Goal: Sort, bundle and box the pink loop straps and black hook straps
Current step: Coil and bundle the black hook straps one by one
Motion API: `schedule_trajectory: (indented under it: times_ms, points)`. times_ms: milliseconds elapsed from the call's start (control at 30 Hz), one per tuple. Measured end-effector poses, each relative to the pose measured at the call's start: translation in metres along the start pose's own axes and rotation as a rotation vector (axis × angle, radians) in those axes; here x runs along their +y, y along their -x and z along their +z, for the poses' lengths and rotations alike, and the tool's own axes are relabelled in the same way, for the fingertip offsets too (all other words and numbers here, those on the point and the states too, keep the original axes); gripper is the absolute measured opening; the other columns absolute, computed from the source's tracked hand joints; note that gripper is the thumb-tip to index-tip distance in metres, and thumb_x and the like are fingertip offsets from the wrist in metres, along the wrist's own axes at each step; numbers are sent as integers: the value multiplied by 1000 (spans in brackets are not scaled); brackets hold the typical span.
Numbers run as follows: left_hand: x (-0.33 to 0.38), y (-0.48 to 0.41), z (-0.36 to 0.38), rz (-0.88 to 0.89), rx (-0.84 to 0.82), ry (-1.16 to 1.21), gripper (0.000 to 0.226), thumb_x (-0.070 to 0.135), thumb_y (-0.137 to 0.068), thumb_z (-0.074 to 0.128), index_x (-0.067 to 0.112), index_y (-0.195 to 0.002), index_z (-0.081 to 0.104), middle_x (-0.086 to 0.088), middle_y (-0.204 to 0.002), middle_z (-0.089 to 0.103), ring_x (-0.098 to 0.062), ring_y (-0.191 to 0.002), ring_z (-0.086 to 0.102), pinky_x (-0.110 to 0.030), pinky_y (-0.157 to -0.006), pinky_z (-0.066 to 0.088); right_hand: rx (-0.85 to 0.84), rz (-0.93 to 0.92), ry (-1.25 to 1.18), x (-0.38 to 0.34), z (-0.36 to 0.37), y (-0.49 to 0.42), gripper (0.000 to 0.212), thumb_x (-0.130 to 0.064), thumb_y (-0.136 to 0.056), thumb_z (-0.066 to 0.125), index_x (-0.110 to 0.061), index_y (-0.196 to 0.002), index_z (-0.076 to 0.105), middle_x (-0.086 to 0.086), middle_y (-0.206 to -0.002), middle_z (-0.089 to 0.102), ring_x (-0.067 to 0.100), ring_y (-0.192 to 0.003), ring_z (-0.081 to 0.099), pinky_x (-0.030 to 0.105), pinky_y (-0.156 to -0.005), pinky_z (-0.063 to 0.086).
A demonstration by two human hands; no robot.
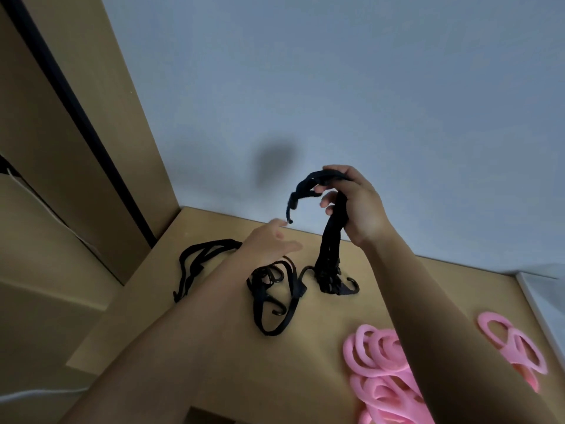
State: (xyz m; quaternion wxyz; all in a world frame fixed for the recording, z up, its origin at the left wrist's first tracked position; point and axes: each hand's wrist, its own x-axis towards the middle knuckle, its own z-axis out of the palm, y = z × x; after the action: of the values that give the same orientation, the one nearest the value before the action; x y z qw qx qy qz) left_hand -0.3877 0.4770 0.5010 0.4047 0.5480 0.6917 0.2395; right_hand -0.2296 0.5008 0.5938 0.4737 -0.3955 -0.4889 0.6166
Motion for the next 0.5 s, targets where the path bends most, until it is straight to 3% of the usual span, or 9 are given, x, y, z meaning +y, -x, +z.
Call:
schedule_trajectory:
  times_ms: [67,167,200,267,333,400,500]
  points:
    - [19,0,-5,96,88,110,79,39,-77,72,27,-142,29,7,-129,41,-10,-118,42,-27,-94,37,-67,-42,-14,-15,0,-1,24,2,-91,41,-11,-96,60,9,-73,62,16,-51,49,22,-47,35]
    - [50,-1,-12,240,272,255,79,32,-78,73,26,-143,27,8,-133,38,-8,-123,36,-28,-100,34,-135,-73,39,-34,-1,-3,28,3,-91,38,-11,-93,62,8,-69,61,16,-50,48,22,-47,35]
    - [60,-1,-15,279,314,278,67,31,-80,71,23,-136,37,9,-125,43,-7,-116,42,-29,-96,39,-149,-72,76,-38,-1,-3,28,3,-91,38,-11,-91,62,7,-66,60,16,-48,47,22,-47,35]
    - [78,-1,-22,342,339,299,33,27,-85,65,11,-112,54,6,-91,57,-10,-84,56,-21,-72,47,-149,-73,161,-46,0,-4,25,2,-91,40,-10,-86,61,3,-58,54,16,-46,42,22,-47,33]
    - [88,-1,-26,355,353,271,17,24,-88,60,7,-88,54,4,-67,50,-14,-59,53,-15,-50,39,-83,-88,223,-52,-1,-5,23,3,-89,44,-10,-78,60,-1,-50,47,14,-44,37,22,-45,30]
    - [87,-3,-32,353,407,141,22,22,-88,59,16,-72,46,5,-62,44,-15,-54,45,-18,-45,33,58,-130,291,-60,-6,-5,23,7,-82,50,-12,-74,61,-2,-52,48,11,-43,36,20,-45,29]
    - [75,-7,-47,326,466,-113,23,21,-85,60,18,-70,44,4,-64,48,-21,-60,46,-25,-51,34,265,-209,453,-69,-18,0,23,10,-73,60,-13,-76,62,1,-61,51,4,-41,39,14,-44,33]
